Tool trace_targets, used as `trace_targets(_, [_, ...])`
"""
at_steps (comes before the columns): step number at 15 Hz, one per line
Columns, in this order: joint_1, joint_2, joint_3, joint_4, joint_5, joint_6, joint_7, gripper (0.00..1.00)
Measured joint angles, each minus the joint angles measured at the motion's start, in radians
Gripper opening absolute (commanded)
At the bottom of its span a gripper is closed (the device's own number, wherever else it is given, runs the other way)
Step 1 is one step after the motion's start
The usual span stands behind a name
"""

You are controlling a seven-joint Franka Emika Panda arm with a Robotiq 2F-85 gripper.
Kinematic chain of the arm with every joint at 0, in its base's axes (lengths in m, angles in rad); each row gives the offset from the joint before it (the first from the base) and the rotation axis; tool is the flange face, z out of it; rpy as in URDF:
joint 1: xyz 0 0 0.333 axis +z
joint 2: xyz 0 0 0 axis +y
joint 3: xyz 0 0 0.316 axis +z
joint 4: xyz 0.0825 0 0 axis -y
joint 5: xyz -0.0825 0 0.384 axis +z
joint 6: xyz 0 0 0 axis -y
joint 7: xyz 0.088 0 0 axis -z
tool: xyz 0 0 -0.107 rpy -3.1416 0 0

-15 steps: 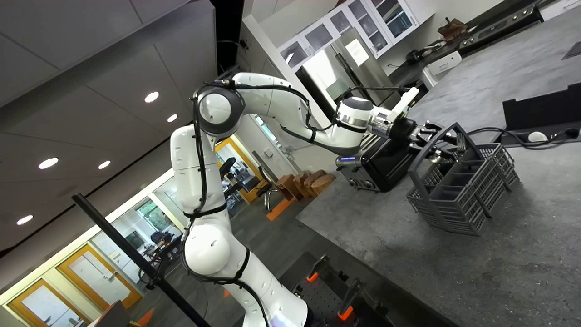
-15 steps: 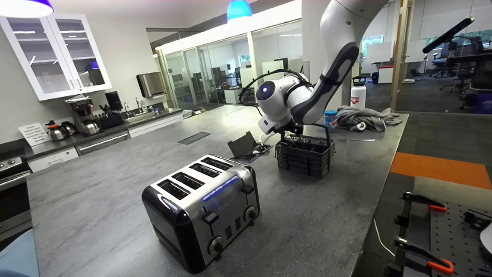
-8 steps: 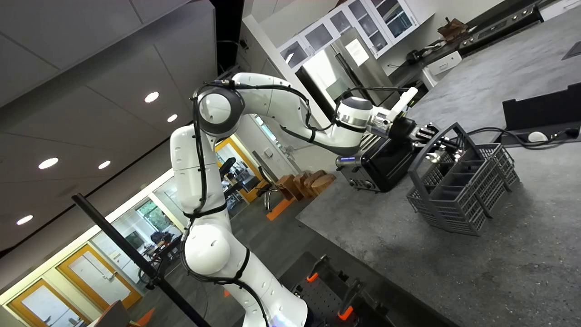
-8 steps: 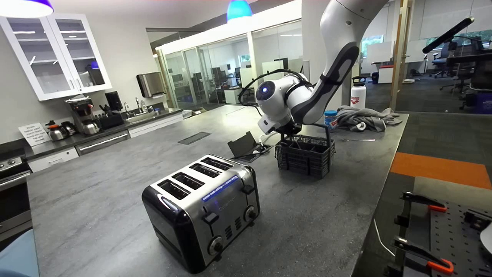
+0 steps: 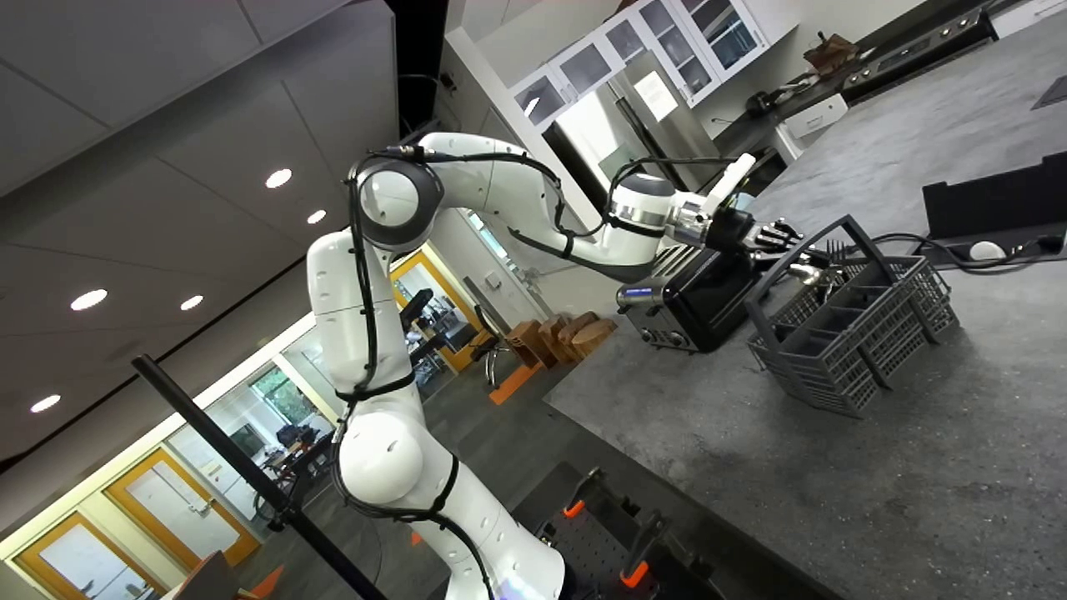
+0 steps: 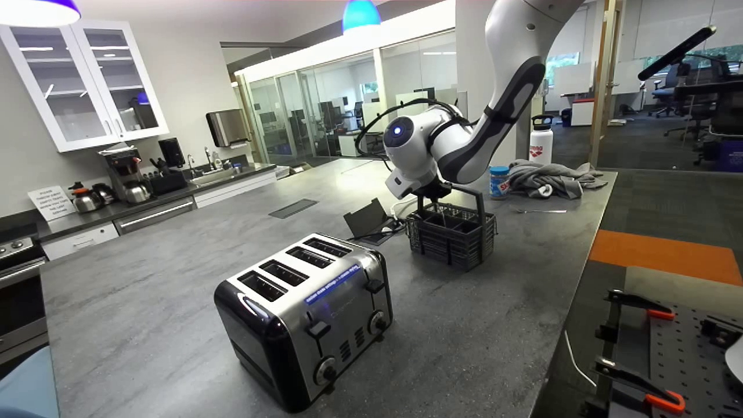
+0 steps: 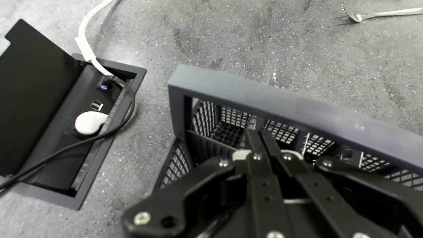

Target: Take out one fork from the cutlery box and put it on the right side of the counter, take out another fork from the box and place it on the left side of the counter then take out a spoon from the box and place it in between the two forks

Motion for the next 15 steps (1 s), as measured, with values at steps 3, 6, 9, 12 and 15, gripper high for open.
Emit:
trace_targets(3, [0.000, -0.009, 0.015, -0.004, 0.005, 0.000, -0.002, 0.01])
trace_targets(6, [-0.004, -0.010, 0.020, -0.002, 0.032, 0.000, -0.035, 0.01])
trace_targets(9, [-0.009, -0.011, 0.023, 0.001, 0.094, 0.000, -0.093, 0.01])
trace_targets(12, [-0.016, -0.011, 0.028, 0.005, 0.163, 0.000, -0.162, 0.01])
trace_targets(15, [-0.017, -0.011, 0.030, 0.012, 0.226, 0.000, -0.237, 0.01])
